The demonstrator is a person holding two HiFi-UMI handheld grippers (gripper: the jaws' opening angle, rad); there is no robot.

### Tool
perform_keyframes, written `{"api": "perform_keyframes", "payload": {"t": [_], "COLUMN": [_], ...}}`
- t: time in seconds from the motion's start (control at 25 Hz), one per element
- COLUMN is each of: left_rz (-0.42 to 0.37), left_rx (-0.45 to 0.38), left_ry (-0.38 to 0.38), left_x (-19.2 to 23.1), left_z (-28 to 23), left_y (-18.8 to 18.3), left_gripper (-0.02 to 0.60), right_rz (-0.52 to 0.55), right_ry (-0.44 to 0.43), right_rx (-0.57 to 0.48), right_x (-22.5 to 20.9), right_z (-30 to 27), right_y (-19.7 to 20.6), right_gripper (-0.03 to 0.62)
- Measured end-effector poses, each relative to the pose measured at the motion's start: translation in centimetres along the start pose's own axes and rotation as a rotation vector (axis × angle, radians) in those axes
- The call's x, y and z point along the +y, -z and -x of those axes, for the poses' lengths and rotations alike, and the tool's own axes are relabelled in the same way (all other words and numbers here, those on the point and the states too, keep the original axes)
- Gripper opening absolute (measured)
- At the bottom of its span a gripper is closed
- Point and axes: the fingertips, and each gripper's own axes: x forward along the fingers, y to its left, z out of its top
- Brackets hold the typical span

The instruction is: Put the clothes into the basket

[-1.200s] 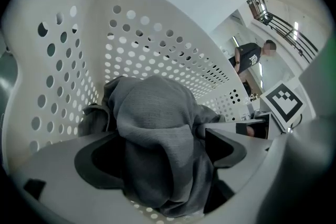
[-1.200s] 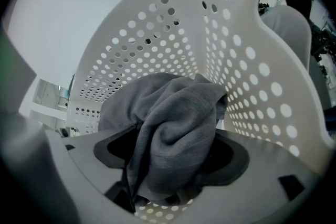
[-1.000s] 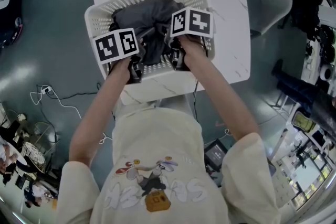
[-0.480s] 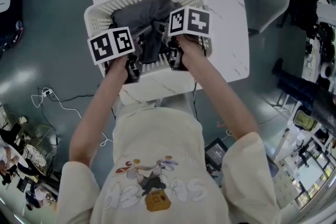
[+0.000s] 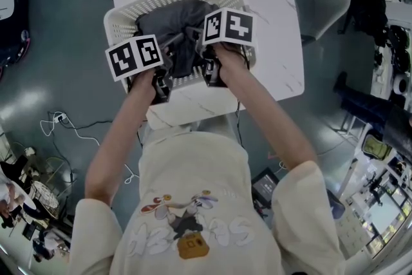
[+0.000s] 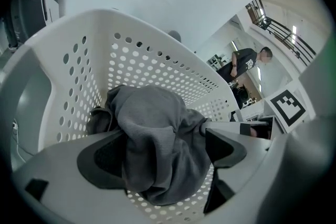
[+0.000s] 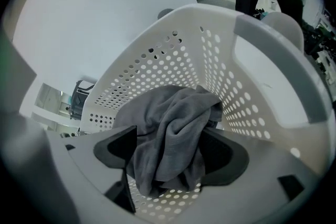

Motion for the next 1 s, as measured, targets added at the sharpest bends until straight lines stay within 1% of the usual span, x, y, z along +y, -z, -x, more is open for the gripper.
{"api": "perform_keyframes", "payload": {"t": [0.16,0.44,1.0], "left_rz": [0.009,-0.001,-0.014], "left_rx": [-0.008,-0.027,-0.053], "left_ry": [-0.003,0.000,0.018], "left_x": [-0.5,-1.4,-2.1], "left_z": [0.6,1.4,4.3], "left_y": [0.0,-0.4,0.1], "left_gripper": [0.468,0.468,0.466], "right_rz": [0.002,-0.008,0.021], "right_ry": [-0.013,-0.024,-0.092], "right_rx": [-0.016,-0.035,-0.093], "right_x": [0.2,0.2,2.8], "right_z": [0.9,2.0,4.8], "right_y": [-0.1,-0.4,0.3], "right_gripper": [0.360,0.360,0.360]}}
